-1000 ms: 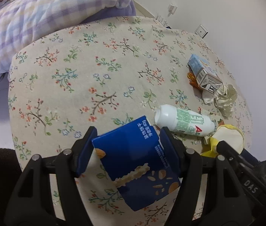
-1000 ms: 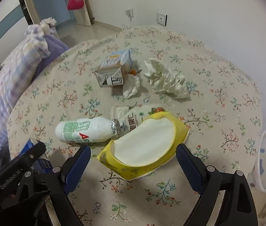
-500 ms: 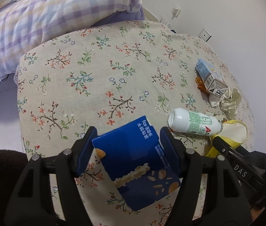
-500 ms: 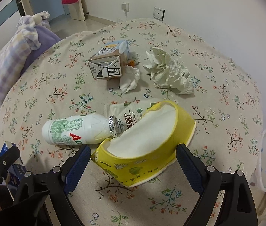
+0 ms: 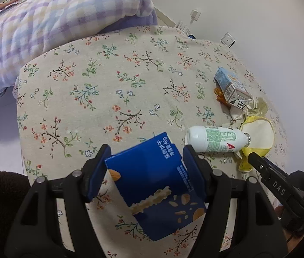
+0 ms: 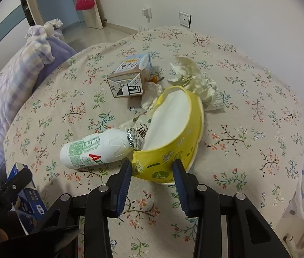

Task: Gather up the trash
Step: 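Grasp the yellow paper bowl rim with the right tool while the left tool holds the box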

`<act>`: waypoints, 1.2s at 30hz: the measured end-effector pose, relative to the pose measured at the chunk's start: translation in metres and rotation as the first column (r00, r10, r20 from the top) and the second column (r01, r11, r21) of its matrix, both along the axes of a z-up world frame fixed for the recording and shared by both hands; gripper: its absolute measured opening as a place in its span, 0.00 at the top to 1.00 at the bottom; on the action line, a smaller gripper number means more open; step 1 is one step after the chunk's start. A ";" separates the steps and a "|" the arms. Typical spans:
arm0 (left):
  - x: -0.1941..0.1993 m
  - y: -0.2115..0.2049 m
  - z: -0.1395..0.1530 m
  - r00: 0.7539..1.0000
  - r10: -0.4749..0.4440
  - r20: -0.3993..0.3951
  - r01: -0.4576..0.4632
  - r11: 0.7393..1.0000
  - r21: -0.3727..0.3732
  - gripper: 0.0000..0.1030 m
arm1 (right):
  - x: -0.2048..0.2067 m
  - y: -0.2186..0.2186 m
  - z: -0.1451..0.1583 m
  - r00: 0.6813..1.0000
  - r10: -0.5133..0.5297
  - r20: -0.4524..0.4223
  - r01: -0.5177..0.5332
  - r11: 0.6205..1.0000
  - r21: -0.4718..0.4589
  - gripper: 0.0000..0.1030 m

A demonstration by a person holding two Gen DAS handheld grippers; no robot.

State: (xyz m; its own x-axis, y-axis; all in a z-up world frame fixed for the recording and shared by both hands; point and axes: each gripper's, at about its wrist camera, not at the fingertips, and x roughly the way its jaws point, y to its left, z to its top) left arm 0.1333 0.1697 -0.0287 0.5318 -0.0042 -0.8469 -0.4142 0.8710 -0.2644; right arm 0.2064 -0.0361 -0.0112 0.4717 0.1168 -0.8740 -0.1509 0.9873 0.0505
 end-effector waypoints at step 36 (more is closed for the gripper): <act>0.003 -0.015 0.006 0.999 -0.043 0.006 0.043 0.999 -0.026 0.32 | 0.026 -0.038 -0.010 0.992 -0.123 -0.019 0.124 0.981 0.147 0.60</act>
